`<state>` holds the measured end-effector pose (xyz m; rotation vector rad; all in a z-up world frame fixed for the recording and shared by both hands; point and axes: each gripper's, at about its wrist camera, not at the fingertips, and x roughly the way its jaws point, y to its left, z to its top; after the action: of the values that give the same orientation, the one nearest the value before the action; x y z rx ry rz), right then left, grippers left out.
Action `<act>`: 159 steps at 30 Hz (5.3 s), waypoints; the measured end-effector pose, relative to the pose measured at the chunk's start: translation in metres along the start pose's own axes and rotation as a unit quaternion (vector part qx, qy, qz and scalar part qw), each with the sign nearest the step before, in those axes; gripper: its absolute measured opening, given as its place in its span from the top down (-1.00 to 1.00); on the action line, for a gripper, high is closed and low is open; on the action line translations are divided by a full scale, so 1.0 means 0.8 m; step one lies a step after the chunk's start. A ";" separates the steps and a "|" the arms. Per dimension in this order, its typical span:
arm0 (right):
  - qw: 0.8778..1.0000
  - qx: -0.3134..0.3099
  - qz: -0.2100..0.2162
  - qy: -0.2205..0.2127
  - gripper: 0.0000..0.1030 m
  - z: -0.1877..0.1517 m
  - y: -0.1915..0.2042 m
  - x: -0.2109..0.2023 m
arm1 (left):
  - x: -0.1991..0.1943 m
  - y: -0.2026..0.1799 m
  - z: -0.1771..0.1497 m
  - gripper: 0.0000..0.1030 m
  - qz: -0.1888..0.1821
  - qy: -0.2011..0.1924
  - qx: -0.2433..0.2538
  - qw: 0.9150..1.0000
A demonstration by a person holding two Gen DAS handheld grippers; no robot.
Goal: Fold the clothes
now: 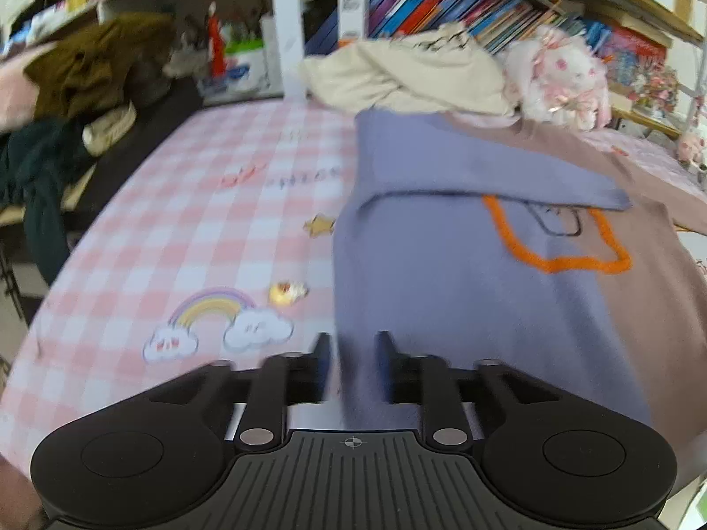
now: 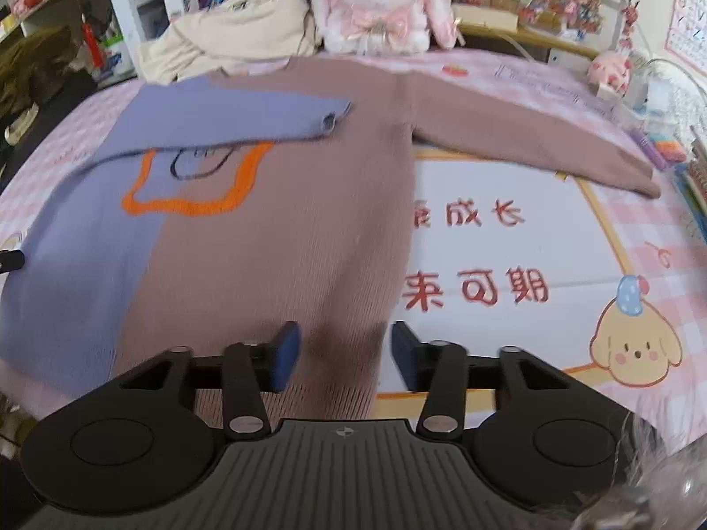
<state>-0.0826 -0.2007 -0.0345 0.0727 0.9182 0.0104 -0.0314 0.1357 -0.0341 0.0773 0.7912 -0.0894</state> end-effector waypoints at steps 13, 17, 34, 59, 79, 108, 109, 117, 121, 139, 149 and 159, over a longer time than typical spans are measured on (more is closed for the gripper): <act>0.997 0.026 -0.054 -0.048 -0.75 -0.006 -0.015 -0.023 | -0.004 -0.069 -0.005 -0.87 -0.022 -0.022 0.096 0.995; 0.997 0.033 -0.059 -0.042 -0.75 -0.010 -0.025 -0.024 | -0.001 -0.078 -0.006 -0.87 -0.032 -0.017 0.093 0.995; 0.995 0.082 -0.048 -0.037 -0.77 0.026 -0.154 0.001 | 0.016 -0.153 0.028 -0.87 -0.034 0.018 0.007 0.999; 0.970 0.239 0.014 -0.050 -0.04 0.108 -0.404 0.075 | -0.019 -0.307 0.024 -0.87 0.061 -0.015 0.020 0.998; 0.960 0.268 0.020 -0.074 0.80 0.117 -0.431 0.090 | -0.017 -0.332 0.027 -0.87 0.075 -0.011 0.057 0.996; 0.971 0.169 0.091 -0.143 0.81 0.207 -0.192 0.041 | -0.013 -0.170 0.035 -0.88 0.021 -0.037 0.067 0.997; 0.971 0.163 0.095 -0.144 0.81 0.211 -0.176 0.042 | -0.015 -0.161 0.035 -0.88 0.016 -0.041 0.068 0.997; 0.971 0.119 0.138 -0.156 0.81 0.244 -0.040 0.042 | -0.024 -0.112 0.027 -0.88 -0.009 -0.065 0.096 0.993; 0.972 0.094 0.151 -0.154 0.81 0.259 0.018 0.045 | -0.029 -0.089 0.020 -0.88 -0.023 -0.069 0.081 0.994; 0.974 0.039 0.200 -0.101 0.81 0.255 0.164 0.086 | -0.033 -0.046 0.001 -0.88 -0.013 -0.062 0.061 0.996; 0.975 0.033 0.210 -0.067 0.74 0.242 0.189 0.108 | -0.033 -0.033 -0.001 -0.88 0.000 -0.059 0.059 0.997; 0.970 0.035 0.227 -0.084 0.20 0.243 0.179 0.096 | -0.031 -0.033 0.004 -0.88 -0.010 -0.067 0.069 0.995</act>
<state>0.1215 -0.0663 0.0320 0.3435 0.7167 0.3924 -0.0495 0.1103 -0.0150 0.1925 0.6518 -0.1662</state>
